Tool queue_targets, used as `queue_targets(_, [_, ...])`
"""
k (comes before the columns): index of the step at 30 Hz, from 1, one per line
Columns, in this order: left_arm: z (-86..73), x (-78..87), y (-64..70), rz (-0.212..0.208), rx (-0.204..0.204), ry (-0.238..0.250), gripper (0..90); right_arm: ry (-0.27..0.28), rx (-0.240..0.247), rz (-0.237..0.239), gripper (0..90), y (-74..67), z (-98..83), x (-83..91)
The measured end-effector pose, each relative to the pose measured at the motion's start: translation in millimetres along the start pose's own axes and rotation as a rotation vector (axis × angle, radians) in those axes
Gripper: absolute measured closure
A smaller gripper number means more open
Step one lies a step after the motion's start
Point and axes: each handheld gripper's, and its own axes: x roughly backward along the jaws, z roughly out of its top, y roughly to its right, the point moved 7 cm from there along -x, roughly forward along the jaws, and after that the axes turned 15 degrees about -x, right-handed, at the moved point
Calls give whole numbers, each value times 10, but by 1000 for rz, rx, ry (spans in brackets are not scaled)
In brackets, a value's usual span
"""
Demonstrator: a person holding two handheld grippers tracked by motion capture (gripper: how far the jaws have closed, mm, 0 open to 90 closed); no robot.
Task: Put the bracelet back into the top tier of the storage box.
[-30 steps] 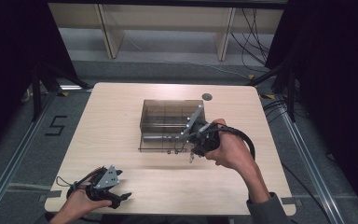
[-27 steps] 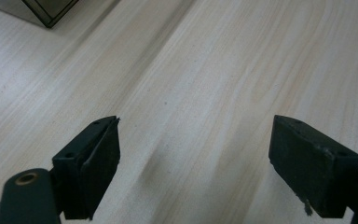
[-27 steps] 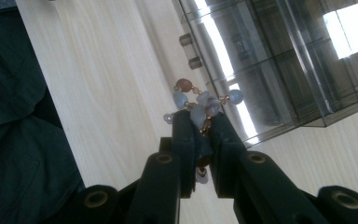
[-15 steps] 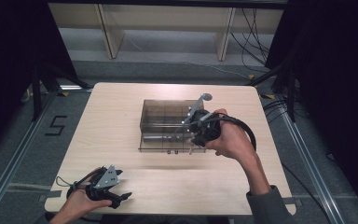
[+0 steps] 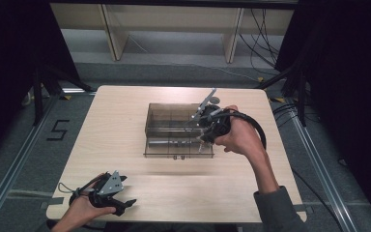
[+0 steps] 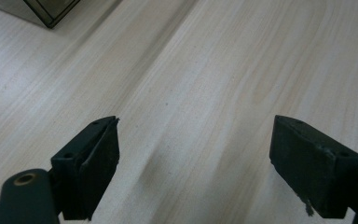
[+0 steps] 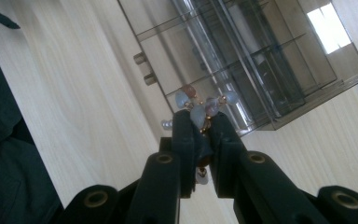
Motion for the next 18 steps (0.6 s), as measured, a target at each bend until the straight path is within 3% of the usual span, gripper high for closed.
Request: queue_targets(18, [0,3,-4,2,0,1,159,-14,-17,3,826,121,98,-108])
